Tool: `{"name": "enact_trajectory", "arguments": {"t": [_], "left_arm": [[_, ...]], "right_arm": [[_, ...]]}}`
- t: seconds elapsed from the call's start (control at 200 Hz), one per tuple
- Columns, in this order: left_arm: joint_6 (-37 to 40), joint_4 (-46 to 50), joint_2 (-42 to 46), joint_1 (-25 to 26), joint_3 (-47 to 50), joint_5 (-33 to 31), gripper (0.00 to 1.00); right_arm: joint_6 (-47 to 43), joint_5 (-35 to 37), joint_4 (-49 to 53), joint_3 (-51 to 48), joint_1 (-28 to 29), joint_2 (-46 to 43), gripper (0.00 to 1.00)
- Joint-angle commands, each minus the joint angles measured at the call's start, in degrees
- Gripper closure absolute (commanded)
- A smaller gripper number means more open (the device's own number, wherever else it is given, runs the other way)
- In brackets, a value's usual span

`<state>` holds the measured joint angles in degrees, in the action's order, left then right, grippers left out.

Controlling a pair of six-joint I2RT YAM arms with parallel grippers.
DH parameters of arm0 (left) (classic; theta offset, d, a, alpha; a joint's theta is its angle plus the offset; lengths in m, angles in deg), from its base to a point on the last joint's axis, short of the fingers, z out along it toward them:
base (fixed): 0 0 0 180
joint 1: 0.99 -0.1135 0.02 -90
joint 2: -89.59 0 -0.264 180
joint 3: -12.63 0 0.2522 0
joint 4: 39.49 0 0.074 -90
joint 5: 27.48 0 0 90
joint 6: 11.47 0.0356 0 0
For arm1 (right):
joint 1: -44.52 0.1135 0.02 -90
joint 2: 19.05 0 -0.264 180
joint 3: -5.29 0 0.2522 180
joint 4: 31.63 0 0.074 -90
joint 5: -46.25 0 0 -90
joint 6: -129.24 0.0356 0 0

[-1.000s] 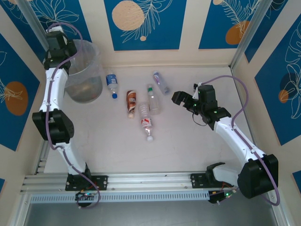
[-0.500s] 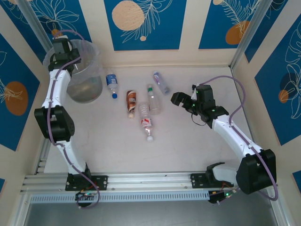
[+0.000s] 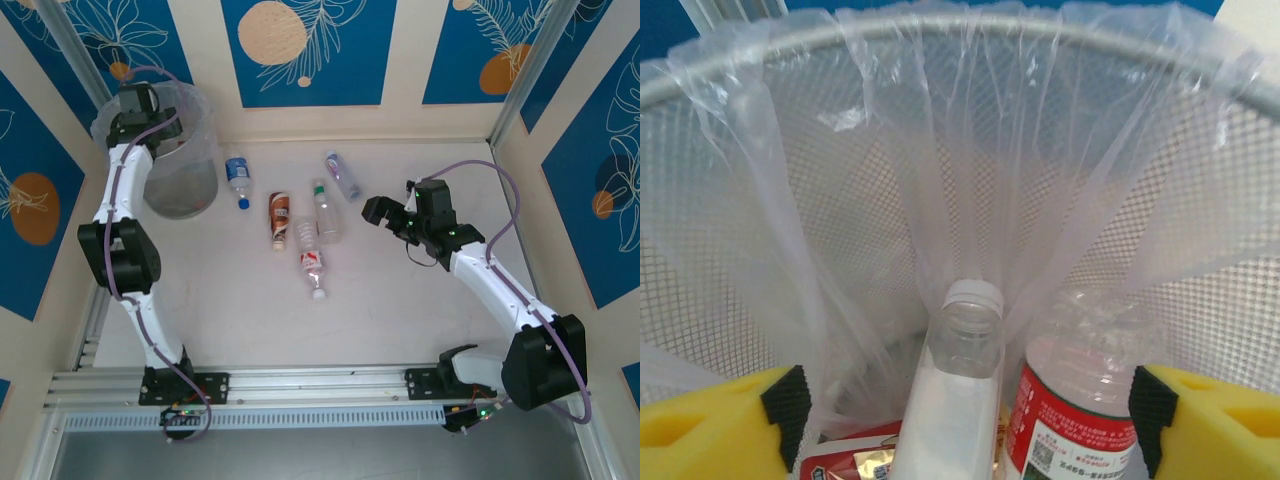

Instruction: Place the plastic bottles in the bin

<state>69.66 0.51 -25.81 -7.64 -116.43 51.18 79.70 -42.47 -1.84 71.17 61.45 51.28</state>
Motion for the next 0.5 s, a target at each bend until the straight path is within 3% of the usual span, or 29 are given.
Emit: {"name": "enact_trajectory", "arguments": {"t": [0.0, 0.495], "left_arm": [[-1.65, 1.80, -0.45, -0.78, -3.34, 1.40, 0.11], [-4.11, 3.04, 3.73, -0.71, -4.56, 9.25, 0.04]], "right_arm": [[-0.12, -0.14, 0.63, 1.53, 0.48, -0.28, 0.00], [-0.30, -0.17, 0.14, 1.69, 0.70, 0.81, 0.00]]}}
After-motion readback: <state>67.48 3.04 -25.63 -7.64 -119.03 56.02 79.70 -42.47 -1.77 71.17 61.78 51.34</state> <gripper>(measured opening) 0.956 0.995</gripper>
